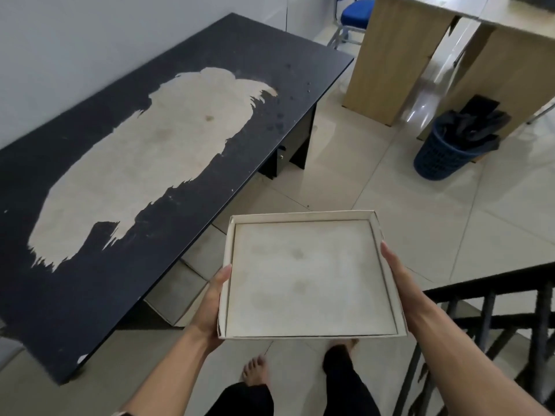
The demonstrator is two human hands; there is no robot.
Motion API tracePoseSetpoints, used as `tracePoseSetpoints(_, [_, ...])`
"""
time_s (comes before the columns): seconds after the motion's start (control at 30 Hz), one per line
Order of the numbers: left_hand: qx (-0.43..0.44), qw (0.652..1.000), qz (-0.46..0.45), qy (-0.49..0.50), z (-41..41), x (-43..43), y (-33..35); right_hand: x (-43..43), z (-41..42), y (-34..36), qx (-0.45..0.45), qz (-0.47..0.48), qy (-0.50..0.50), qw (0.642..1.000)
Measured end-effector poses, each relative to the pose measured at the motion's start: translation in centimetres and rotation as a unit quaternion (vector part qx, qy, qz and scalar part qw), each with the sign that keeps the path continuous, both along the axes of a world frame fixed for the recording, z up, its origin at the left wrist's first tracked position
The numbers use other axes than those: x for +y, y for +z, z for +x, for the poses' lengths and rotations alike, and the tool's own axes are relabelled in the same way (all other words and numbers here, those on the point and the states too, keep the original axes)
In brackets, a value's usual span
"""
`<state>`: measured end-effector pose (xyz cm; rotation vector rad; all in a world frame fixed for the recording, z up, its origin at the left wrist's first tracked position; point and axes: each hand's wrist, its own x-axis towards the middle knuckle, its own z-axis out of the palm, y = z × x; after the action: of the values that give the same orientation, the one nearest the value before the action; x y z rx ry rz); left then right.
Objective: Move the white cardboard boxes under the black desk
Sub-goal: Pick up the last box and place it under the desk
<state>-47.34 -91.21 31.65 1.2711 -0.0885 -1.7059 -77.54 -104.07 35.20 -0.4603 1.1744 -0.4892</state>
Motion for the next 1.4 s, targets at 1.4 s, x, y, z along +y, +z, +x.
tracePoseSetpoints(1.4, [-0.066,0.932,0.147,0.325,-5.5,-22.7,-57.1,-35.3,12.1,-62.5,0.471,-0.293,0.379,0.741])
